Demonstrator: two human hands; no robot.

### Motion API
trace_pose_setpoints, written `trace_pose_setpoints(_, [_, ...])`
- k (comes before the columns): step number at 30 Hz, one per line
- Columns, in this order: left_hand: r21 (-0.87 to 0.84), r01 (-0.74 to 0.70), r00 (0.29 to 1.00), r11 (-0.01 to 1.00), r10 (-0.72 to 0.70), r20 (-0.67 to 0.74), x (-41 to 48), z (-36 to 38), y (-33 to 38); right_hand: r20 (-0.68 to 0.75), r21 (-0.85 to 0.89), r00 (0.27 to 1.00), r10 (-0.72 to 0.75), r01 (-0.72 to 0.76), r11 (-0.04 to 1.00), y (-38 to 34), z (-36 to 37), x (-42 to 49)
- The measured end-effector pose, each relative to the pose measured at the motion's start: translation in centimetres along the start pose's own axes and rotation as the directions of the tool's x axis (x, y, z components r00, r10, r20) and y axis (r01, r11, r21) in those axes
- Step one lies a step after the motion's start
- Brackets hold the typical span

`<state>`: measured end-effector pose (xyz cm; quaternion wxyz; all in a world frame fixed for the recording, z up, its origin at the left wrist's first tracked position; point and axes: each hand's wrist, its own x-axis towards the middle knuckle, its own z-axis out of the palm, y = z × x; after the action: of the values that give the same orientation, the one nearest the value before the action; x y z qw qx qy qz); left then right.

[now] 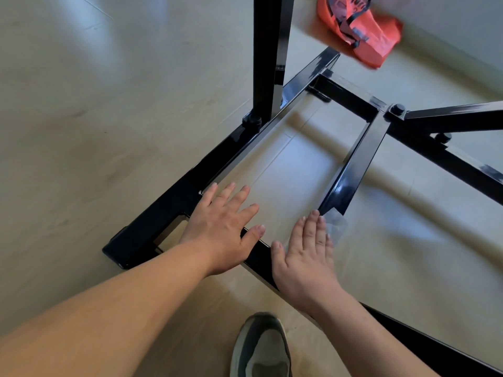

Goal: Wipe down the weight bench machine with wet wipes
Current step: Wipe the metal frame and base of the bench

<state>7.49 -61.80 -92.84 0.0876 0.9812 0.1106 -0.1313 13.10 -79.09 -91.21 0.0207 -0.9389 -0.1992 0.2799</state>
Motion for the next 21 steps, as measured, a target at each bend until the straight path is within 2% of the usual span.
trace_pose_setpoints(3, [-0.001, -0.002, 1.0, 1.0, 0.002, 0.016, 0.0, 0.0, 0.0, -0.059, 0.034, 0.997, 0.039, -0.037, 0.999, 0.9, -1.3, 2.6])
trace_pose_setpoints(6, [-0.021, 0.007, 0.999, 1.0, -0.006, 0.047, 0.1, -0.2, 0.0, -0.193, 0.079, 0.969, 0.157, -0.144, 0.986, 2.6, -3.5, 6.9])
trace_pose_setpoints(8, [-0.05, 0.012, 0.997, 0.999, -0.008, 0.076, 0.2, -0.5, -0.2, -0.206, 0.112, 0.955, 0.215, -0.195, 0.974, 2.6, -4.3, 8.4])
trace_pose_setpoints(11, [-0.124, 0.021, 0.992, 0.992, -0.005, 0.128, 0.6, -1.0, -0.3, -0.192, 0.128, 0.966, 0.172, -0.149, 0.981, 1.1, -3.2, 7.0])
trace_pose_setpoints(14, [-0.206, 0.048, 0.996, 0.977, -0.031, 0.087, 1.3, -1.4, -0.7, -0.166, 0.109, 0.984, 0.067, -0.05, 0.993, 0.4, -1.1, 3.9])
trace_pose_setpoints(18, [-0.128, -0.025, 1.0, 0.991, 0.025, 0.0, 3.5, -2.1, -1.6, -0.194, 0.122, 0.972, 0.133, -0.111, 0.986, 1.3, -2.0, 5.7])
trace_pose_setpoints(21, [-0.096, -0.068, 0.994, 0.993, 0.076, 0.077, 5.2, -1.9, -0.9, -0.252, 0.112, 0.949, 0.189, -0.166, 0.98, 2.4, -3.8, 9.3])
